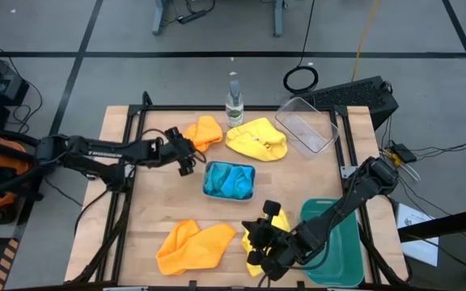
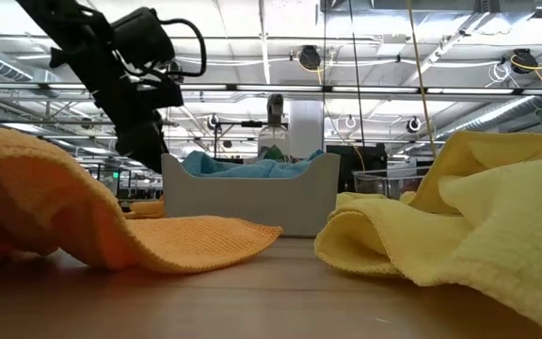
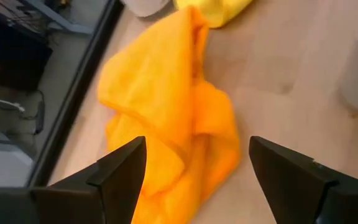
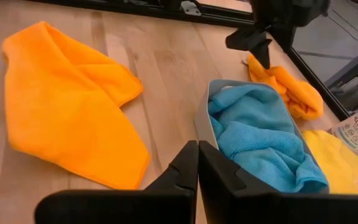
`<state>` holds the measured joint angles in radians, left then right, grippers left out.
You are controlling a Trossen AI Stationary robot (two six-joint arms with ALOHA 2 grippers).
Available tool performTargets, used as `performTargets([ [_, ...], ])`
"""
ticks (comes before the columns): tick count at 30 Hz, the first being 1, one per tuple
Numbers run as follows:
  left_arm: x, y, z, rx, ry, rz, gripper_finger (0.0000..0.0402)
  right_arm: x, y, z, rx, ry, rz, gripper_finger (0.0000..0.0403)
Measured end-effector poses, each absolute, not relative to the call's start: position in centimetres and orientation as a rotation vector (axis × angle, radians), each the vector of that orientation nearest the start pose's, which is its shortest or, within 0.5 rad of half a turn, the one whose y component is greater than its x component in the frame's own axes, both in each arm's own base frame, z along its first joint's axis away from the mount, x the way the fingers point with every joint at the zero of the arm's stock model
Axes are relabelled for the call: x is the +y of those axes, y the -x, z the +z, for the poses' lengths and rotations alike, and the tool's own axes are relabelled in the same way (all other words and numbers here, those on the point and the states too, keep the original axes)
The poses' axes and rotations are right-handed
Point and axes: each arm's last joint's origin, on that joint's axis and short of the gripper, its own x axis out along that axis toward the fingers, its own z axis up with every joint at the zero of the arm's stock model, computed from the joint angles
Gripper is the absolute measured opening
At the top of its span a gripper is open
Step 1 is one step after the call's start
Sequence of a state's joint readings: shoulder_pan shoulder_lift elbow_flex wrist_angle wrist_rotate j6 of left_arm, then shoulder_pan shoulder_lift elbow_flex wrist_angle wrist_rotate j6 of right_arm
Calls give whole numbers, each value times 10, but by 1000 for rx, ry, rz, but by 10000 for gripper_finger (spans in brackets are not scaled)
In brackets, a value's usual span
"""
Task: Sort microfiber towel by color & place in baskets
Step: Put the top orange towel in the transparent container
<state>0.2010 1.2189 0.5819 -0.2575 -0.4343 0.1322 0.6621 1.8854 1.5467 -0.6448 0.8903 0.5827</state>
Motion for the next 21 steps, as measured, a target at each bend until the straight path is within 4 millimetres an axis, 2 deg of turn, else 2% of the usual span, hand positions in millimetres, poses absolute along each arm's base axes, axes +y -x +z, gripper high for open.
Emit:
performTargets([
  [8, 69, -219, 169, 969, -187, 476, 290, 229, -330, 258, 597, 128, -393, 4],
  [15, 80, -229, 145, 1047, -228, 435, 286, 229, -330, 259, 596, 126, -392, 4],
  [18, 86, -230, 130, 1102, -209, 444, 263, 229, -330, 259, 596, 130, -391, 4],
  [21, 90, -233, 119, 1138, -197, 444, 215, 229, -330, 259, 597, 138, -388, 4],
])
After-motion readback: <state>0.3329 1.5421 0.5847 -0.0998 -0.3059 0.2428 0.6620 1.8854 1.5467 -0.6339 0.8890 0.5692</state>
